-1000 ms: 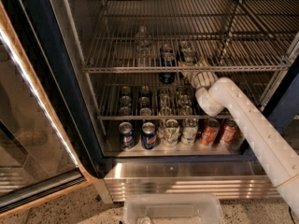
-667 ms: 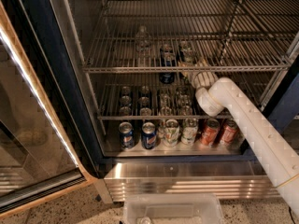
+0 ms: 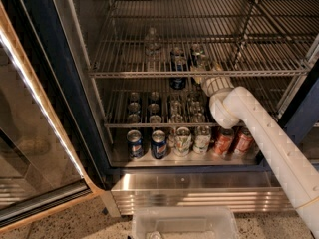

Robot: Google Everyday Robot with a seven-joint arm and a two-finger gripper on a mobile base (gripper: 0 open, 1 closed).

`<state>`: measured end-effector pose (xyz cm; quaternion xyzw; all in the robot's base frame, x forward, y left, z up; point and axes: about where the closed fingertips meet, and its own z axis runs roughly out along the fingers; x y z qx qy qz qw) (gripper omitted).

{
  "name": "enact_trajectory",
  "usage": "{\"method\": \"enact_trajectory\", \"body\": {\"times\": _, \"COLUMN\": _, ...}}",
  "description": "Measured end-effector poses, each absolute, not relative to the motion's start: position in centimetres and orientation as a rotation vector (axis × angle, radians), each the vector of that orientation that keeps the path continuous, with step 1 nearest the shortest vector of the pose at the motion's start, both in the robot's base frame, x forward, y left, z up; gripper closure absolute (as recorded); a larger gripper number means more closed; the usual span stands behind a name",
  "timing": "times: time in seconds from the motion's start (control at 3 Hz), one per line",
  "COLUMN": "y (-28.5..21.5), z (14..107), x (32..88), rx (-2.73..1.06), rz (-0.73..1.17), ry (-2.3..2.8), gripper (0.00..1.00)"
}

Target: Pick green can from middle shelf of fridge

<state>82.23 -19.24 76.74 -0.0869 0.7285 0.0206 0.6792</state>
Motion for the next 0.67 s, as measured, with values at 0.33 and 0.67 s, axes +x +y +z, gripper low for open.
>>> {"method": "enact_trajectory", "body": {"times": 0.33, "y": -19.5, "z": 77.3, "x": 80.9, "rx": -0.175, "rz": 0.046, "ry": 1.612, "gripper": 1.00}}
{"method": "enact_trajectory", "body": {"times": 0.67, "y": -19.9, "z": 78.0, "x": 79.9, "rx": -0.166, "rz": 0.041, "ry": 1.589, "gripper": 1.00}}
